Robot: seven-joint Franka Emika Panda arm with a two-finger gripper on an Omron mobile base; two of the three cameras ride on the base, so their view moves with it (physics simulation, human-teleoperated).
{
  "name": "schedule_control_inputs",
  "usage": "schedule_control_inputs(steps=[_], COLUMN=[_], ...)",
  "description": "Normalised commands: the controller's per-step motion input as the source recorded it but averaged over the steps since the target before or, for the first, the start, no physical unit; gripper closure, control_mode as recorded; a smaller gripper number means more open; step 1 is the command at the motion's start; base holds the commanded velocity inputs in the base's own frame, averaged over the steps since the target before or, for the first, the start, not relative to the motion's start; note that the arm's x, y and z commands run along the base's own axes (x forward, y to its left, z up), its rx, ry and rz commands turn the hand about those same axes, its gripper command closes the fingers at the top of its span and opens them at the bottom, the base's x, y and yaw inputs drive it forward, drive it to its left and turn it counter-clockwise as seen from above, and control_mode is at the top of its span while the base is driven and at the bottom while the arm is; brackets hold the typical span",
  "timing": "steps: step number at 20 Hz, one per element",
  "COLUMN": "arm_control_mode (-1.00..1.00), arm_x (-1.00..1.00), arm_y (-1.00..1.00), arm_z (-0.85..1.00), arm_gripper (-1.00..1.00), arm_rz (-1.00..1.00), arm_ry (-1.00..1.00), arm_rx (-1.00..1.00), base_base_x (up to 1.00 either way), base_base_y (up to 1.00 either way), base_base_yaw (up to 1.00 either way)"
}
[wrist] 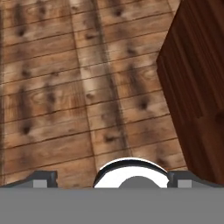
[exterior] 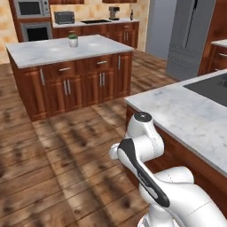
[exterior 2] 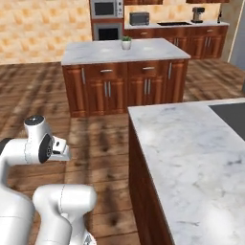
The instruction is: There is a wine glass and glass cup on the dining counter. Place the wine bottle next to the wine glass and the juice bottle next to the glass cup.
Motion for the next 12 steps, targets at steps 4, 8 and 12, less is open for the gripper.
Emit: schedule_control_inputs(steps=[4, 8, 12], arm_control_mode=[1.00, 1.00, 1.00], arm_x=[0.00, 0.00, 0.00], arm_y=[0.00, 0.00, 0.00], arm_z=[0.00, 0.00, 0.00], arm_gripper=[-1.00, -1.00, -1.00], arm_rz=[0.00, 0.00, 0.00], arm_ry=[0.00, 0.00, 0.00], arm_rx=[0.00, 0.00, 0.00], base_base_x=[0.68, 0.68, 0.68], base_base_y=[0.56, 0.57, 0.58], base_base_yaw=[-0.21, -0.20, -0.19])
